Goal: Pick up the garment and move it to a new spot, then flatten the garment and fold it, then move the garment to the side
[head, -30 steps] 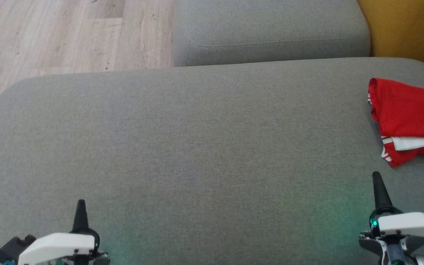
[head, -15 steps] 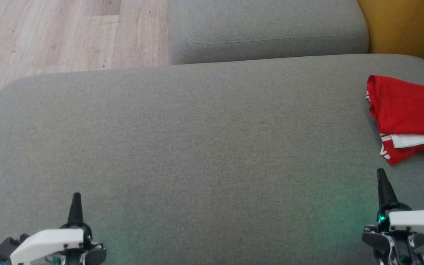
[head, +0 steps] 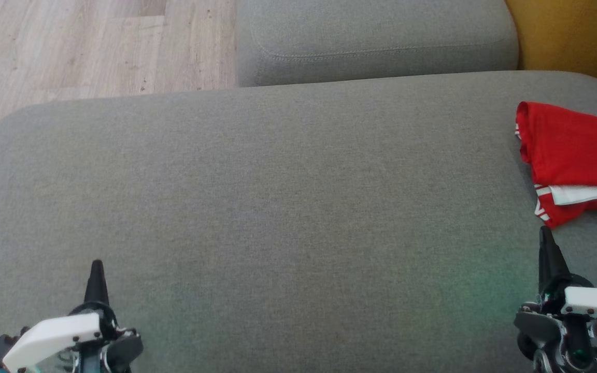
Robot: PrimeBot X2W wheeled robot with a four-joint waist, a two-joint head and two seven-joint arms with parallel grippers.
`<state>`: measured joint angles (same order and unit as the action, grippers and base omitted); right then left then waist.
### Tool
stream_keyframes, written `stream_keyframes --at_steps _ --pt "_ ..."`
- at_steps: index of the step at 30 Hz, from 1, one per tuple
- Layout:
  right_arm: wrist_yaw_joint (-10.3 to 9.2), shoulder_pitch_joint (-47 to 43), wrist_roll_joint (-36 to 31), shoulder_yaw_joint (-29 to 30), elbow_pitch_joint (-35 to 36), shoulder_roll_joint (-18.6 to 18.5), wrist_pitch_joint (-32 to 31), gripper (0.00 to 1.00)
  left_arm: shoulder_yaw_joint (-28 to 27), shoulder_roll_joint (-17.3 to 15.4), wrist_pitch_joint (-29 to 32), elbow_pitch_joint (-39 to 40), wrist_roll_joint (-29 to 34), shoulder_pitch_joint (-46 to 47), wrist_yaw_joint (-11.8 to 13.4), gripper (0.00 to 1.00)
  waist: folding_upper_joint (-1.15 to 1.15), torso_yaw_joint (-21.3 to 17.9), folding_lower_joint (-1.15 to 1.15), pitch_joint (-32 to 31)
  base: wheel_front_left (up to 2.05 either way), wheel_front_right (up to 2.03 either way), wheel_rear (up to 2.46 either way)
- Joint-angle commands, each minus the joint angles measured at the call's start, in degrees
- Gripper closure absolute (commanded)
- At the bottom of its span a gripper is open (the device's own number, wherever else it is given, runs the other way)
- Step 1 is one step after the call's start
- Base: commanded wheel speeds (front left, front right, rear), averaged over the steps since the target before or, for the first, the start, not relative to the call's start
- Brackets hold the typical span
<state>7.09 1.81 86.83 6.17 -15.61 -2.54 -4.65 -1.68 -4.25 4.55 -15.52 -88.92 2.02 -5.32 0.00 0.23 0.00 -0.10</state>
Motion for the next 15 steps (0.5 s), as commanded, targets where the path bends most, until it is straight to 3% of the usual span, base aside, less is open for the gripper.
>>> stream_keyframes --at_steps 1,7,15 --pt "0.38 3.65 2.27 -0.72 1.71 -0.86 -0.84 1.0 -2.78 0.2 0.72 1.63 -1.39 3.53 -1.01 1.0 0.0 -0.06 0.0 0.07 0.0 0.0 0.0" --pt "0.4 4.31 5.9 -0.34 1.62 -0.85 -1.28 1.0 -4.42 1.03 1.59 1.46 -3.59 4.13 -2.16 1.0 0.0 -0.23 0.0 0.28 0.0 0.0 0.0" --pt "0.4 4.31 5.84 -0.27 1.61 -0.8 -1.34 1.0 -4.47 1.07 1.63 1.46 -3.56 4.14 -2.16 1.0 0.0 -0.23 0.0 0.28 0.0 0.0 0.0"
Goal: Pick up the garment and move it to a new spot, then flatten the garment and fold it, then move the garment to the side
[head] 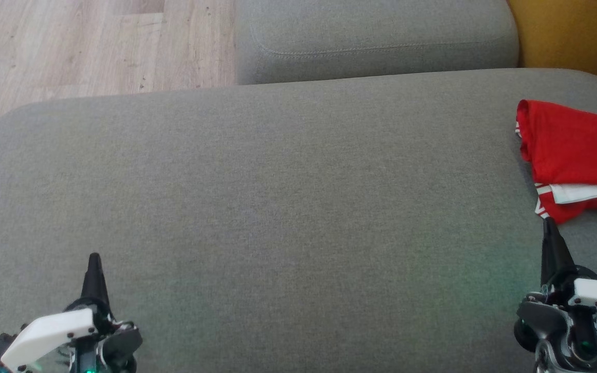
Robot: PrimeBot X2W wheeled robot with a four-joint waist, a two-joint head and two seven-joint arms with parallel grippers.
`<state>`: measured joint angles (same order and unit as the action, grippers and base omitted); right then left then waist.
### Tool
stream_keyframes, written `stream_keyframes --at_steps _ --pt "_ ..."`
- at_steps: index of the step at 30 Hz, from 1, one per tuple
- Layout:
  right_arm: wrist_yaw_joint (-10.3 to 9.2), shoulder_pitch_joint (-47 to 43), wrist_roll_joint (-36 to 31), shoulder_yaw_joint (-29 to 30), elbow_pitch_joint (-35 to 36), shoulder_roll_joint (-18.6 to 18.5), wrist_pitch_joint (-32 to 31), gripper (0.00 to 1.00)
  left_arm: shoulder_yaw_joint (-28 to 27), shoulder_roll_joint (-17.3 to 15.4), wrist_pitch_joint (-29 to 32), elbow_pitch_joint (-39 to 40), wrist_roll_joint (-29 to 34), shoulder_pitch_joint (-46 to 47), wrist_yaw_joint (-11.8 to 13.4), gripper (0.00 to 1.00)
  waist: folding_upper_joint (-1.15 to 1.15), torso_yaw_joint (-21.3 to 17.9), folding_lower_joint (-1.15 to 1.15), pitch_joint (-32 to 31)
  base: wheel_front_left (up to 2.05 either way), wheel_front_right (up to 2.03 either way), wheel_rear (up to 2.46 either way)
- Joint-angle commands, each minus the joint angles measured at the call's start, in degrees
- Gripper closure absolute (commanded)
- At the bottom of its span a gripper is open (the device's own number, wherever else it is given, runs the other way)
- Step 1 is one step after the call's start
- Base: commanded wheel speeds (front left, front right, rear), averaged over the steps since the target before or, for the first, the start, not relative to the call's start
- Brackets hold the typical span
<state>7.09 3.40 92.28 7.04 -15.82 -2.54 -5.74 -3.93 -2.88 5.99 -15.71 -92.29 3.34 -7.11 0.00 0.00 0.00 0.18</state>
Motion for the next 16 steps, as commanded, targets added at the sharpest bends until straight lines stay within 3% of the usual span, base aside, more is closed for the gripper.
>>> stream_keyframes --at_steps 1,16 --pt "0.4 2.73 0.39 -1.12 1.82 -0.8 -0.26 1.0 -2.22 -0.29 0.2 1.65 -0.18 2.83 -0.37 1.0 0.0 0.0 0.0 -0.01 0.0 0.0 0.0" --pt "0.4 2.74 0.28 -0.99 1.82 -0.71 -0.36 1.0 -2.31 -0.23 0.27 1.65 -0.1 2.83 -0.37 1.0 0.0 0.0 0.0 -0.01 0.0 0.0 0.0"
